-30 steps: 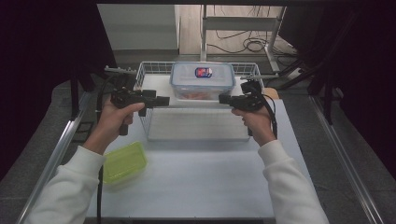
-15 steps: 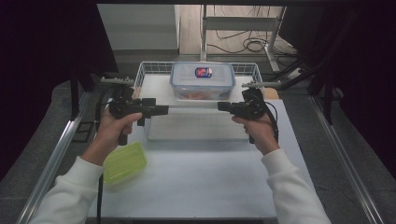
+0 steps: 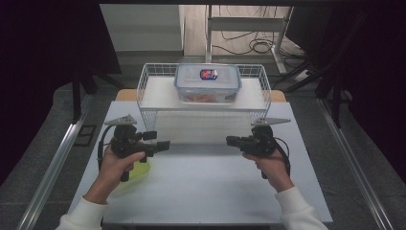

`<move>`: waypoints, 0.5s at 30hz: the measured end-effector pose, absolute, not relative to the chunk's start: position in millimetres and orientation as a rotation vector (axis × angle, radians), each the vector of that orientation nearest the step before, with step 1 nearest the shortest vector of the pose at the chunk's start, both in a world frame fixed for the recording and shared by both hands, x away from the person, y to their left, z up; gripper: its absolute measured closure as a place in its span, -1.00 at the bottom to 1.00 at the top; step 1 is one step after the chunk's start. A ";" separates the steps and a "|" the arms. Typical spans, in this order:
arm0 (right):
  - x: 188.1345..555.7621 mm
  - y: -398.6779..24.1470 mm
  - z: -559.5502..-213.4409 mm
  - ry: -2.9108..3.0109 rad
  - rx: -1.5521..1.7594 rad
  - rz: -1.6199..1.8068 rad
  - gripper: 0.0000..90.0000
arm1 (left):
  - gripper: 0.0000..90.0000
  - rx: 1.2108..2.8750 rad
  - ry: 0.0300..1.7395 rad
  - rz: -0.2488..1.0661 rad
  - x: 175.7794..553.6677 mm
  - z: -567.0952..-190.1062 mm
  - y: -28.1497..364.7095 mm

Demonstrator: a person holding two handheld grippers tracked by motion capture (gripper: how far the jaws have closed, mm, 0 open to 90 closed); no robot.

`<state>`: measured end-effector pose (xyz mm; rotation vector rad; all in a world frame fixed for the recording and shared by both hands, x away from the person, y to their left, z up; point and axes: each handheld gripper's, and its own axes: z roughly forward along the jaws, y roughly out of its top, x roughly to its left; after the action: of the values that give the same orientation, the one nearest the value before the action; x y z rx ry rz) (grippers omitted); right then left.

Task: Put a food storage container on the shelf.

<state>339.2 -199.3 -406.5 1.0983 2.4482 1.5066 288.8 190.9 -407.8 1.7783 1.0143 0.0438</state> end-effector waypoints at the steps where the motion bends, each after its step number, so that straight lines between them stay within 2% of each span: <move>1: 335.5 -201.7 -411.5 2.462 1.104 1.509 0.85 | -0.55 1.790 1.018 0.048 286.3 -413.0 190.5; 10: 306.6 -212.2 -447.2 2.543 1.083 1.448 0.11 | -0.50 1.866 1.013 0.021 272.2 -446.0 186.8; 15: 297.2 -216.1 -461.0 2.557 1.098 1.438 -0.06 | -0.49 1.889 1.031 0.011 268.9 -457.7 185.6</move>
<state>297.2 -216.1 -461.0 1.0980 2.5570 1.4379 268.9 185.6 -457.7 1.8890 1.0313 0.0113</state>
